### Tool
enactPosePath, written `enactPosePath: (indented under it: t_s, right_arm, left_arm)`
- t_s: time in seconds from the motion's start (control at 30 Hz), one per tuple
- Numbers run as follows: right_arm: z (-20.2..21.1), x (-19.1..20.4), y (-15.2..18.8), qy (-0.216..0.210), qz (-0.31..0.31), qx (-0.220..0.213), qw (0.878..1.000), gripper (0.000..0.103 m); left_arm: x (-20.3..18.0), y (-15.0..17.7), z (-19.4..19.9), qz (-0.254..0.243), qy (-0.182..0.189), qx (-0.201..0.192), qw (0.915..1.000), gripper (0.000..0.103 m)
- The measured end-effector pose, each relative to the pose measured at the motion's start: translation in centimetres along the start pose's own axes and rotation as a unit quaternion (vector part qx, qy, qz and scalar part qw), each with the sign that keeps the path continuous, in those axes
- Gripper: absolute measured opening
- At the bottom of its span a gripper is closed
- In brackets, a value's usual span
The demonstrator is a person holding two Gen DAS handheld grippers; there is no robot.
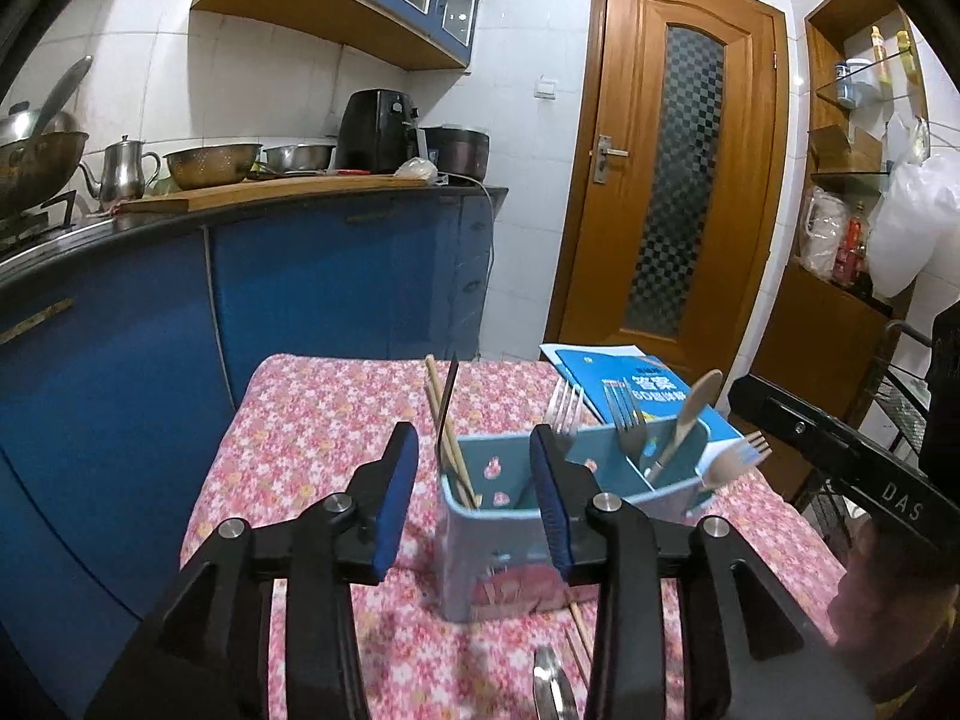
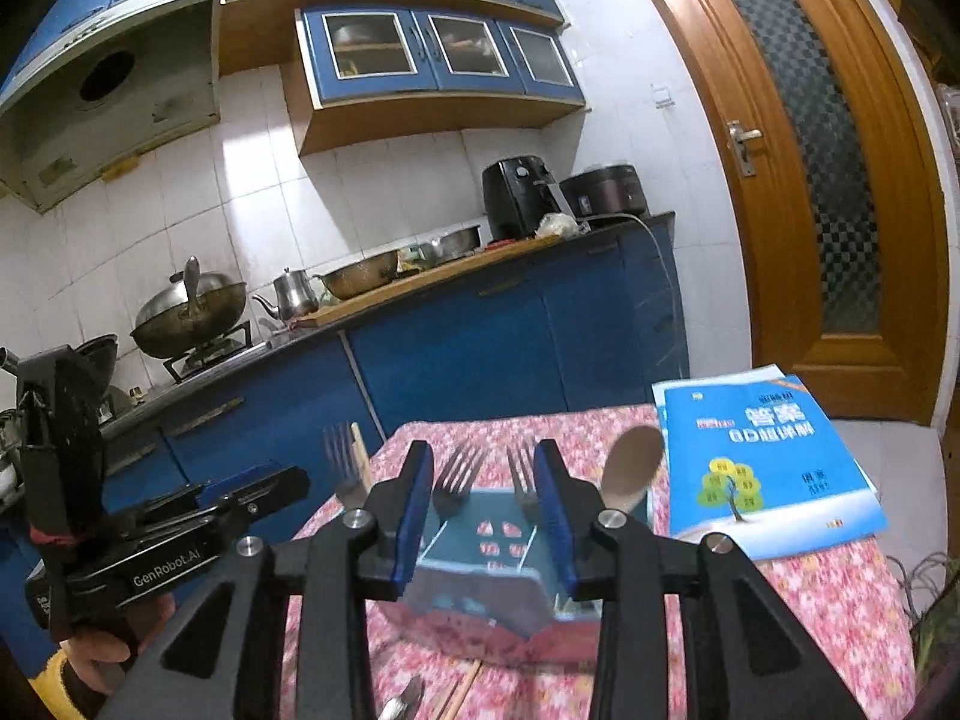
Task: Organize utensils
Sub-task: 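Open both tools to drop the utensils into the caddy, then move both tools back to the silver knife and chopsticks on the cloth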
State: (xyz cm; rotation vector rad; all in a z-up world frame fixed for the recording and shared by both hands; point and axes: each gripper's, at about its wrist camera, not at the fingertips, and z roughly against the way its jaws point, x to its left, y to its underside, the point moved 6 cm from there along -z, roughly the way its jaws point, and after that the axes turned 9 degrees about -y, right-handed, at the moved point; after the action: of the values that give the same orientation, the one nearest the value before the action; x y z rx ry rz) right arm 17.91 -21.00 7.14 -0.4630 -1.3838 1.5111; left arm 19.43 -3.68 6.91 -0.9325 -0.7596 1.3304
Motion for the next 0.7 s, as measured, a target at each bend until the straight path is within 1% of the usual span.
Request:
enactPosePath:
  t_s: [0.13, 0.27, 0.47, 0.7]
  right_arm:
    - [0.9, 0.6, 1.2, 0.01, -0.01, 0.025, 1.0, 0.038]
    - [2.0, 1.3, 2.5, 0.025, -0.008, 0.046, 0.999, 0.039]
    - [3.7, 2.0, 4.9, 0.038, -0.018, 0.077, 0.996, 0.042]
    - [5.4, 2.2, 7.6, 0.047, -0.038, 0.103, 0.993, 0.045]
  left_arm:
    - [0.5, 0.9, 1.2, 0.005, -0.001, 0.016, 0.9998, 0.042]
    - [0.9, 1.9, 2.2, 0.009, -0.003, 0.036, 0.9993, 0.042]
    - [0.7, 4.0, 3.3, -0.006, -0.009, 0.068, 0.9976, 0.044]
    - [-0.2, 6.7, 4.2, -0.012, 0.002, 0.111, 0.9938, 0.044]
